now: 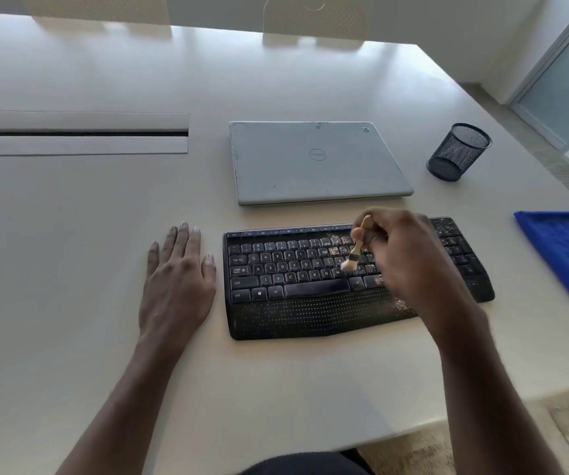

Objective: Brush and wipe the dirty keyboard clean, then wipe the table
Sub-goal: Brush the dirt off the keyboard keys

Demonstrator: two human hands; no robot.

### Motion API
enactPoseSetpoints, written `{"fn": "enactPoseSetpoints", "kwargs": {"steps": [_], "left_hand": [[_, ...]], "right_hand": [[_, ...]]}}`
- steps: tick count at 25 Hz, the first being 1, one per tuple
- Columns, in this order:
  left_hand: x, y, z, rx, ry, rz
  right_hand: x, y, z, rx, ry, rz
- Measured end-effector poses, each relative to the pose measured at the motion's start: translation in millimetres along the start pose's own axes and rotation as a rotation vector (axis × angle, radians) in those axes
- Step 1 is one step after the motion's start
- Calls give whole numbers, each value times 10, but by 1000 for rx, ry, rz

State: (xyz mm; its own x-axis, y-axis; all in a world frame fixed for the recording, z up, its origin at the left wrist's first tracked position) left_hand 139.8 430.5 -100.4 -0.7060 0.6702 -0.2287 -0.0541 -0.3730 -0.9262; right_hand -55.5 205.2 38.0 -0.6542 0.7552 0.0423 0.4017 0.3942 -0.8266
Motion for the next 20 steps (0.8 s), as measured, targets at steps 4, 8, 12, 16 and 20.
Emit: {"fn": "enactPoseSetpoints", "kwargs": {"steps": [4, 8, 12, 16, 20], "left_hand": [[-6, 12, -7, -1, -1, -6], [3, 16, -15, 2, 5, -3], [-3, 45, -32, 5, 8, -4], [-4, 54, -34, -6, 13, -2], [-2, 58, -39, -4, 15, -8]], "right_hand": [[-211, -80, -108, -58, -19, 65], [-313, 210, -329, -96, -73, -80], [-401, 191, -144, -66, 41, -61], [-469, -65, -188, -63, 13, 93], [-569, 244, -474, -143, -94, -115]]}}
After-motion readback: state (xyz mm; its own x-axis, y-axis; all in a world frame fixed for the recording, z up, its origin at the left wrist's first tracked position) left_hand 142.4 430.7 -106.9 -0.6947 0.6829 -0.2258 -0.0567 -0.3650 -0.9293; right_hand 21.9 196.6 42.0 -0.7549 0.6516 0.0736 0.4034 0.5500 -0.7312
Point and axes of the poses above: each hand's wrist, its own x-axis away from the middle knuckle, its own y-axis out of the palm, z = x × y, the point moved 9 cm from there along -x, towards the middle knuckle, and after that the axes turned 12 degrees about y, right-handed, at the moved point
